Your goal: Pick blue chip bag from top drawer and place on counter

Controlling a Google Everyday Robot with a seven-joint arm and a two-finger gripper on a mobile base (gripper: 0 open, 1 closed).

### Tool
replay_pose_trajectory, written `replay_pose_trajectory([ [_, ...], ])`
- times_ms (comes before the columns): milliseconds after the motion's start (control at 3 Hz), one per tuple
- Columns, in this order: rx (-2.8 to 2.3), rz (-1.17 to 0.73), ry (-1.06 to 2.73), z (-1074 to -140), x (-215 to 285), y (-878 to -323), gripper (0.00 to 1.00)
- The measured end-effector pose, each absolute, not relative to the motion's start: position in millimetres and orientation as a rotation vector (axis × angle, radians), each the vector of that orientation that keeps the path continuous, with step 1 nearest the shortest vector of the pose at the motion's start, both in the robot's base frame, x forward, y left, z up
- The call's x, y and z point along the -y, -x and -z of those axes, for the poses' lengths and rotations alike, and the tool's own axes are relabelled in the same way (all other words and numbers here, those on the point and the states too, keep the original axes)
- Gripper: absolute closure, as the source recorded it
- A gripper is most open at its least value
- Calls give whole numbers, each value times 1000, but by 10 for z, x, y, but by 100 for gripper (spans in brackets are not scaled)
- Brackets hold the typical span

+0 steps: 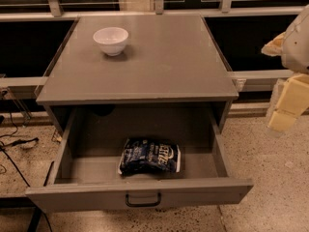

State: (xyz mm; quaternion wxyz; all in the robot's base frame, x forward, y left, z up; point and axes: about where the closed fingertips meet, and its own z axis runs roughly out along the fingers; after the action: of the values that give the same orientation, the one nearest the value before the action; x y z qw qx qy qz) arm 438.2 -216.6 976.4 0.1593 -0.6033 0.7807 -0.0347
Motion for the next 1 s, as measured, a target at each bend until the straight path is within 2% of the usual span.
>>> replay_pose_trajectory([
  [1000, -2240, 9, 1617, -9504, 2076, -4454, 2],
])
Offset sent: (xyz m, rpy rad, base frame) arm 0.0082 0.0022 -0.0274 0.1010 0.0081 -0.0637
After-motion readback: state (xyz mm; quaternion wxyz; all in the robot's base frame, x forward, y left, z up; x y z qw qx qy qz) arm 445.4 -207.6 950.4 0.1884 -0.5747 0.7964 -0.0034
